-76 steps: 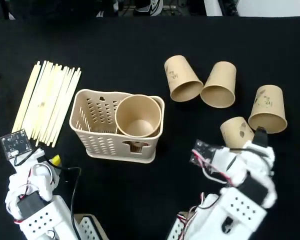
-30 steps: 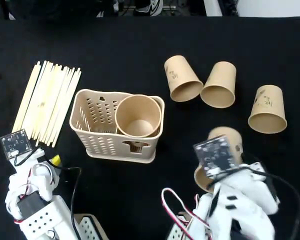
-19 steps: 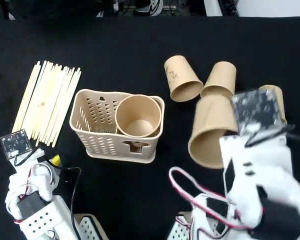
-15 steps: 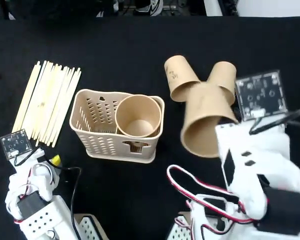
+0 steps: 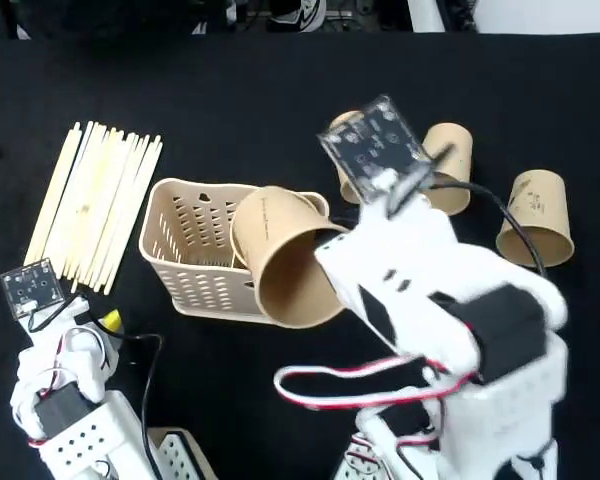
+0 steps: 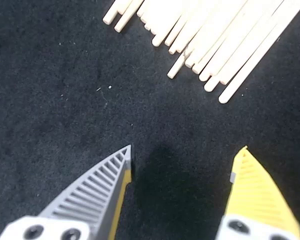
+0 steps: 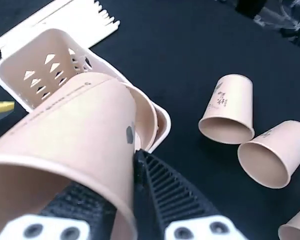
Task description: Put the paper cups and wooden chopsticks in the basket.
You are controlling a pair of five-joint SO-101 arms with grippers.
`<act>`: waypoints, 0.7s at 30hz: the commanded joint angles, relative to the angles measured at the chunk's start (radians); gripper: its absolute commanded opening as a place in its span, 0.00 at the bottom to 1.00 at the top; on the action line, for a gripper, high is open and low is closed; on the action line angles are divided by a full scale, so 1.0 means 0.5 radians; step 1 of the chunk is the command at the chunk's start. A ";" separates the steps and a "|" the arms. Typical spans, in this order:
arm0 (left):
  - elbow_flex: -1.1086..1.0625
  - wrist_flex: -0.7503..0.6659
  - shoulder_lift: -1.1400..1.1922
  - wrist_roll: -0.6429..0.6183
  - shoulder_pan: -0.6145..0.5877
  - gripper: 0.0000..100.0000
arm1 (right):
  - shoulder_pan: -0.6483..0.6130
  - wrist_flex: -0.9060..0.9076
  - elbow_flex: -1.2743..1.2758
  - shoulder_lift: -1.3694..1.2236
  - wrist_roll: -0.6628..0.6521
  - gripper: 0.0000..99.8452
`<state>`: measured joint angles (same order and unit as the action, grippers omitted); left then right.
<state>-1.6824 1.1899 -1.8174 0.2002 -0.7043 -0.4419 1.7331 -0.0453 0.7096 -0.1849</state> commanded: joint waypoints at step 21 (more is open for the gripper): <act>-0.035 0.000 -0.006 -0.006 0.020 0.31 | 0.117 0.064 -0.100 -0.321 0.009 0.25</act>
<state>-1.6824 1.1899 -1.8174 0.2002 -0.7043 -0.3959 1.7331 -0.0453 0.5439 -0.1849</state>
